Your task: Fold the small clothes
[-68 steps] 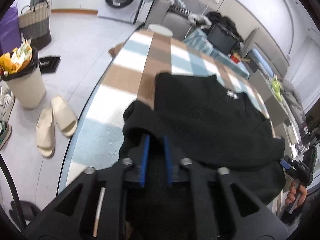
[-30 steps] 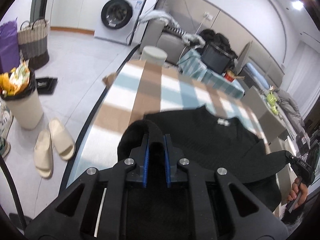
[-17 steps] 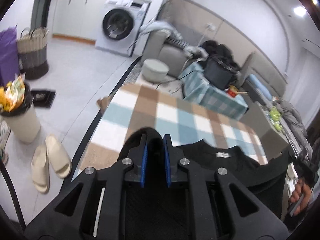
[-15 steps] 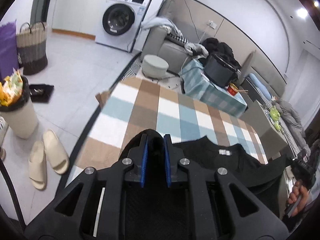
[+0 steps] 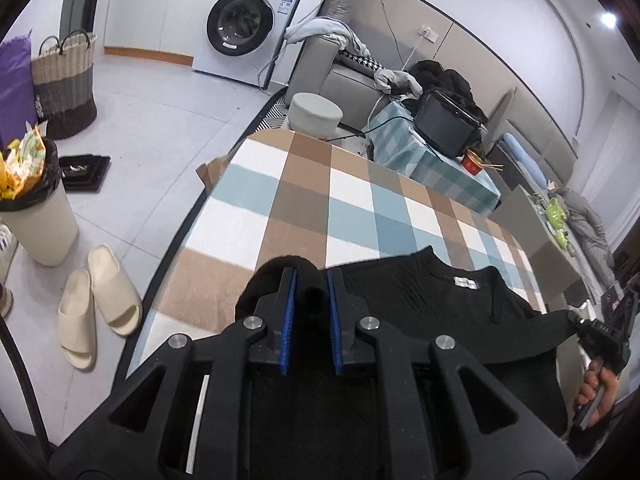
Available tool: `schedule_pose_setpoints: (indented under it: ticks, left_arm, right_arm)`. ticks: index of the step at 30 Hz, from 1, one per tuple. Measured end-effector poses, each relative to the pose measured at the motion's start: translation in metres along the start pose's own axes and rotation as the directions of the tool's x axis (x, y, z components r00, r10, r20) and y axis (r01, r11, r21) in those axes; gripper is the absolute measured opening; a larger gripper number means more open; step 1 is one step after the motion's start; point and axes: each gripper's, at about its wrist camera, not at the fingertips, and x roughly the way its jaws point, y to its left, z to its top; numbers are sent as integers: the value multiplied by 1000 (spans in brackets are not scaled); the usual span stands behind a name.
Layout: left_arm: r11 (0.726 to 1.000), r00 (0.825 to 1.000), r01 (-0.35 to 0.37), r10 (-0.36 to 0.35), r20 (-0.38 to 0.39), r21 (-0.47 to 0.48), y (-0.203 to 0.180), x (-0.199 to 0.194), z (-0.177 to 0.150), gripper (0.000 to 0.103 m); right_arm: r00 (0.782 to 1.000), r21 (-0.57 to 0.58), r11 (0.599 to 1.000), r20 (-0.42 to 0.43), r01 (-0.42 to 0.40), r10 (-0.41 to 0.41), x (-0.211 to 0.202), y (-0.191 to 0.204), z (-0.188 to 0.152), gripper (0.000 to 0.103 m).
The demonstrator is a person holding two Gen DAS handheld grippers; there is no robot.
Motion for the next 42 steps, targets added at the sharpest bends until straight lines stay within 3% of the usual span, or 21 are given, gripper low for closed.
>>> schedule_pose_setpoints:
  ticks: [3,5,7,9,13,14,16,19,23,26,30,35,40,42]
  left_arm:
    - [1000,1000,-28,28,10,5,-4,11,10,14]
    - [998,998,-56,56,15,-9,-2,17,16,29]
    - [994,994,-107,108,22,-34,2,18,21,55]
    - [992,992,-121,123,40,-45,7,11,20,60]
    - [995,996,-94,94,1,-16,12,-6,2,60]
    - [997,997,-81,81,-14,-12,12,-9,-5,60]
    - [999,997,-53,53,-50,-1,10,-12,-20,60]
    - [999,995,-11,14,-96,39,-1,-10,-41,60]
    - [994,989,12,4,-147,113,-21,3,-58,60]
    - [989,984,20,6,-180,145,-32,16,-62,60]
    - [988,981,19,11,-191,156,-38,25,-61,60]
    - [981,983,69,-36,-180,180,-50,18,-57,60]
    - [970,983,79,-37,-181,232,-64,35,-48,61]
    - [971,991,30,2,-136,236,-66,45,-37,61]
  right_arm:
    - [1000,7,1000,27,6,-6,8,5,11,6]
    - [999,30,999,32,31,-32,17,5,21,18]
    - [998,58,997,35,55,-57,21,1,29,24]
    - [998,73,996,29,49,-51,15,-4,30,25]
    - [999,57,998,-14,36,-35,1,-8,13,29]
    - [999,62,998,-31,19,-17,-3,-10,4,37]
    - [998,88,996,-63,-19,25,-4,-13,-8,44]
    - [987,113,990,-129,-84,98,1,-13,-27,44]
    - [977,98,991,-184,-94,111,18,-2,-37,44]
    - [974,95,994,-213,-56,76,39,5,-38,44]
    - [979,77,996,-194,-55,69,68,23,-18,44]
    - [986,92,983,-42,-157,162,59,46,12,44]
    - [989,14,992,-74,-126,126,42,53,1,44]
    - [990,14,993,-85,-116,117,36,50,-3,44]
